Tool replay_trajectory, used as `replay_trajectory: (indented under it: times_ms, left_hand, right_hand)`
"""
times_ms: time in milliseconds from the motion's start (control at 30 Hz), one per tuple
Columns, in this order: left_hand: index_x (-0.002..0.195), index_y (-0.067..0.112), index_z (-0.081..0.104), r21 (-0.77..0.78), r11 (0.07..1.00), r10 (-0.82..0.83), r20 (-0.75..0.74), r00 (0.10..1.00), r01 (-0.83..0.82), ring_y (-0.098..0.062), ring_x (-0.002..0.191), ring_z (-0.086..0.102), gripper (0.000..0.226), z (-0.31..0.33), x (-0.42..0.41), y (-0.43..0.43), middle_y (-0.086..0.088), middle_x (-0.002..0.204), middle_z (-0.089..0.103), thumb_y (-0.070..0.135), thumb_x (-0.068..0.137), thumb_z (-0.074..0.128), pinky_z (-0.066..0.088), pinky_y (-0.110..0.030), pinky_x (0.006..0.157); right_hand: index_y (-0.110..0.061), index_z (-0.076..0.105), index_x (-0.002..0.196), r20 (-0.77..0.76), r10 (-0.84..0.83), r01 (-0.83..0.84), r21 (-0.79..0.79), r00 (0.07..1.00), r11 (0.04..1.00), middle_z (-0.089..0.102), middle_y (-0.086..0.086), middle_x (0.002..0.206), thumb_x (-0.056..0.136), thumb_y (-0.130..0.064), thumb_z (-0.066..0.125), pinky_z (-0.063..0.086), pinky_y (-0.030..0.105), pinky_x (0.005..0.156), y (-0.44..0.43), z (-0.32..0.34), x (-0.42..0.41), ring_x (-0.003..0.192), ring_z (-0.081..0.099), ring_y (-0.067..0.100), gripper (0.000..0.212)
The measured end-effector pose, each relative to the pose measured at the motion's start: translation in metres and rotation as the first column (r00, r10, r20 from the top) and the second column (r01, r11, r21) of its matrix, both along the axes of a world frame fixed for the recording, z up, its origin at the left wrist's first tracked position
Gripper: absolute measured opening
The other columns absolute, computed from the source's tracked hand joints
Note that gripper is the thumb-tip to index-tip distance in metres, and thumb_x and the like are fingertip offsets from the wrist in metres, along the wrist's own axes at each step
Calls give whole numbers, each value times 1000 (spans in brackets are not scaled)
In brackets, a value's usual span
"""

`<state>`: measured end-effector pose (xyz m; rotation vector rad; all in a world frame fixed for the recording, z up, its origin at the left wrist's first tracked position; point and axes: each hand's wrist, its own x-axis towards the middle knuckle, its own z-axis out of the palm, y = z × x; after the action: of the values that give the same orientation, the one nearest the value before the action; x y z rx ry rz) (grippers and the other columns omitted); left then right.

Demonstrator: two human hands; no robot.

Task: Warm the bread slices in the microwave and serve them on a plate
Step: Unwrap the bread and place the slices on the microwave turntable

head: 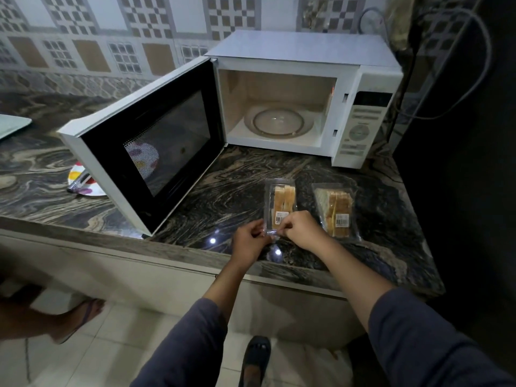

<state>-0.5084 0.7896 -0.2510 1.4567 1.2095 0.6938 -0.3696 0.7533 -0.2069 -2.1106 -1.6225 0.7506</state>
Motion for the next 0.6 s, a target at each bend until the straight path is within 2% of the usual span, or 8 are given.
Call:
replay_trajectory:
  times_ms: [100, 167, 267, 333, 433, 500, 567, 600]
  left_hand:
    - [126, 1, 54, -59, 995, 74, -8, 997, -75, -20, 105, 59, 59, 1, 4, -1, -12, 119, 62, 0, 72, 76, 47, -24, 87]
    - [124, 0, 55, -87, 993, 86, -8, 996, -86, -20, 102, 60, 56, 2, 5, 0, -12, 117, 63, -1, 72, 75, 48, -22, 82]
    - [120, 1, 58, -94, 991, 100, -9, 995, -100, -16, 89, 59, 47, 6, 5, -1, -9, 111, 65, -1, 75, 72, 50, -15, 67]
    - [120, 3, 58, -98, 990, 99, -8, 995, -100, -18, 87, 62, 44, 6, 4, -1, -9, 110, 65, 0, 78, 69, 53, -18, 65]
    - [127, 4, 53, -109, 991, 77, -16, 997, -78, -23, 97, 63, 46, 9, 4, 0, -12, 116, 63, 5, 82, 66, 54, -35, 85]
    - [127, 3, 52, -78, 996, 40, -61, 997, -44, -21, 101, 60, 47, 10, 4, 3, -11, 119, 62, 7, 83, 67, 51, -36, 92]
    - [126, 4, 52, -80, 997, 6, -80, 997, -12, -21, 95, 61, 46, 12, 4, 8, -11, 118, 62, 7, 83, 67, 54, -33, 87]
    - [125, 5, 53, -87, 996, -14, -87, 996, 6, -18, 85, 62, 44, 14, 3, 10, -8, 112, 63, 6, 83, 66, 57, -25, 75]
  right_hand:
    - [-12, 75, 90, 12, 13, -12, -29, 1000, 999, 70, 6, 104, 86, -9, 60, 51, 32, 88, 0, 4, 0, 95, 62, 19, 15]
    - [-11, 75, 91, 1, 15, -15, -28, 1000, 1000, 70, 7, 105, 86, -7, 60, 50, 30, 89, 1, 9, 0, 98, 62, 19, 16]
    - [-6, 74, 93, -60, 3, -1, 34, 998, 999, 70, 8, 105, 85, -6, 60, 46, 25, 86, 5, 24, -3, 98, 62, 18, 15]
    - [-4, 73, 95, -58, -8, 13, 84, 998, 996, 70, 9, 105, 86, -8, 60, 45, 25, 85, 9, 38, -4, 97, 62, 18, 16]
    - [-6, 73, 95, 2, -25, 25, 160, 1000, 987, 70, 9, 103, 87, -11, 59, 44, 23, 82, 15, 56, 0, 94, 62, 19, 16]
    - [-7, 73, 92, 16, -19, 15, 208, 1000, 978, 71, 9, 98, 87, -12, 59, 46, 25, 81, 16, 64, 5, 90, 62, 18, 15]
    - [-8, 72, 91, 24, -2, -4, 251, 1000, 968, 70, 8, 94, 87, -13, 58, 50, 32, 83, 16, 70, 9, 88, 62, 19, 15]
    - [-9, 71, 91, 42, -1, -11, 274, 999, 962, 69, 8, 94, 88, -14, 58, 51, 35, 83, 17, 72, 9, 88, 61, 20, 15]
